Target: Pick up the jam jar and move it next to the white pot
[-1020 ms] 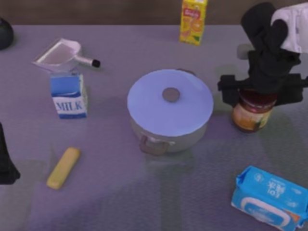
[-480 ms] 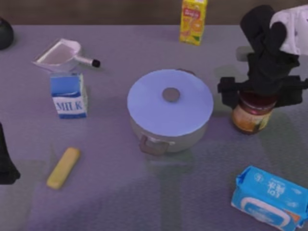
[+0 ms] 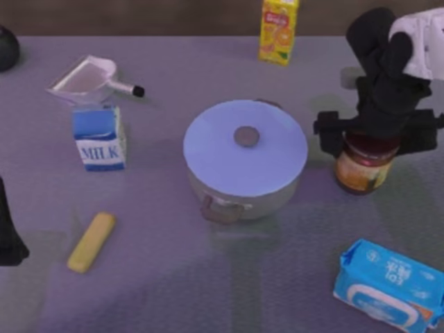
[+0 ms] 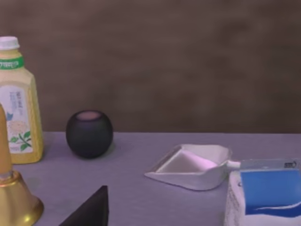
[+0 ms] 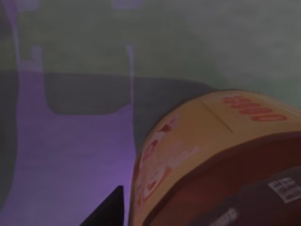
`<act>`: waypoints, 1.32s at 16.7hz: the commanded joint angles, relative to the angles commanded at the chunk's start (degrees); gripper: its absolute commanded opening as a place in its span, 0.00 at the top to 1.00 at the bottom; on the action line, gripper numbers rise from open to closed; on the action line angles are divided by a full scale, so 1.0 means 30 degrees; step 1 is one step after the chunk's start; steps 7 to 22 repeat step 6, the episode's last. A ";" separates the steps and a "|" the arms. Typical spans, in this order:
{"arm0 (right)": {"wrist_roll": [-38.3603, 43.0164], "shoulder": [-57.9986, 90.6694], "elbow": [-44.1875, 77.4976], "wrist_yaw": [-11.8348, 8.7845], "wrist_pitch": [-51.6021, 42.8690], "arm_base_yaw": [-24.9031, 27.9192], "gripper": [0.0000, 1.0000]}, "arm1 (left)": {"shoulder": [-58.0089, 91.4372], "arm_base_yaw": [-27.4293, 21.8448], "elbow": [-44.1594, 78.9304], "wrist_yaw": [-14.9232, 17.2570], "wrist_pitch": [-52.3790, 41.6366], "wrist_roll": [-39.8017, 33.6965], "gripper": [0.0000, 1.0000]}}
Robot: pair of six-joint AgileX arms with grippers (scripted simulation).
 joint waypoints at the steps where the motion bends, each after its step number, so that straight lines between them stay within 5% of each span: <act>1: 0.0000 0.0000 0.0000 0.0000 0.0000 0.0000 0.00 | 0.0000 0.0000 0.0000 0.0000 0.0000 0.0000 0.00; 22: 0.0000 0.0000 0.0000 0.0000 0.0000 0.0000 0.00 | 0.0000 0.0000 0.0000 0.0000 0.0000 0.0000 0.00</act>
